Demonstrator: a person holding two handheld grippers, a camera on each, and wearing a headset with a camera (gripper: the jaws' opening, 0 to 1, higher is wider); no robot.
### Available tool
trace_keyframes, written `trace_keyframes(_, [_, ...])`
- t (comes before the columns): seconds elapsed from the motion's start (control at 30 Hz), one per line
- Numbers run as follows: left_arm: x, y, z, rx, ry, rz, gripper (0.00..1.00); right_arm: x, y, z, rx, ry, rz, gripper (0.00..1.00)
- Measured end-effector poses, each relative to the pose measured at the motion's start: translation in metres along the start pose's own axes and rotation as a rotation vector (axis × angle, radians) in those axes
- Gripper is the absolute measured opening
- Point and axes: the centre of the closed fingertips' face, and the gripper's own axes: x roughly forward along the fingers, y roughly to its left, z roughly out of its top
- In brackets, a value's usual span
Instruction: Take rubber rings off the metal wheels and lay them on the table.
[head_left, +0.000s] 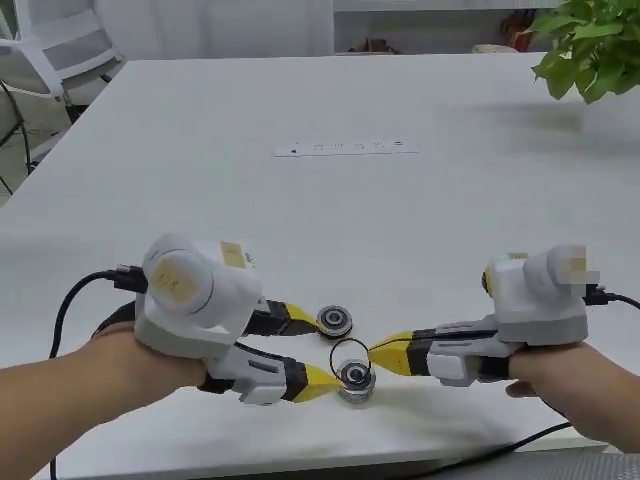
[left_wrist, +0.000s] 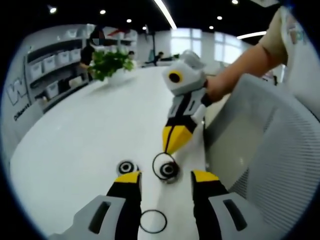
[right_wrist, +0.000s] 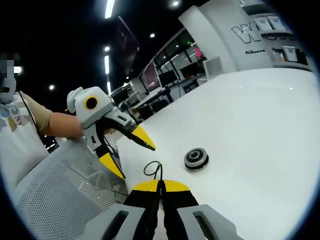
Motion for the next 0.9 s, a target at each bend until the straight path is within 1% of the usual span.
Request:
trace_keyframes(0.13, [-0.008,0.001,0.003,0.001,-0.014,0.005,0.45,0.0,0.002,0.005,-0.008,0.0,0.004,0.0])
trace_keyframes(0.33, [-0.019,0.002,0.008,0.001,-0.04,0.019,0.52,0.003,0.004,0.013,-0.021,-0.002,0.013,0.0])
trace_keyframes(0.5, [-0.028,0.002,0.005,-0.001,-0.043,0.027,0.56,0.007,0.006,0.019,-0.033,0.0,0.022,0.0])
trace_keyframes(0.53, [-0.03,0.003,0.003,-0.004,-0.044,0.031,0.57,0.008,0.006,0.021,-0.037,0.002,0.024,0.0])
trace_keyframes(0.63, [-0.035,0.004,0.002,-0.012,-0.049,0.037,0.59,0.009,0.008,0.024,-0.044,0.003,0.029,0.0])
trace_keyframes(0.77, [-0.042,0.004,0.002,-0.02,-0.056,0.046,0.63,0.012,0.008,0.03,-0.056,0.007,0.036,0.0])
trace_keyframes(0.9, [-0.047,0.002,0.002,-0.028,-0.064,0.05,0.66,0.016,0.01,0.037,-0.067,0.007,0.043,0.0])
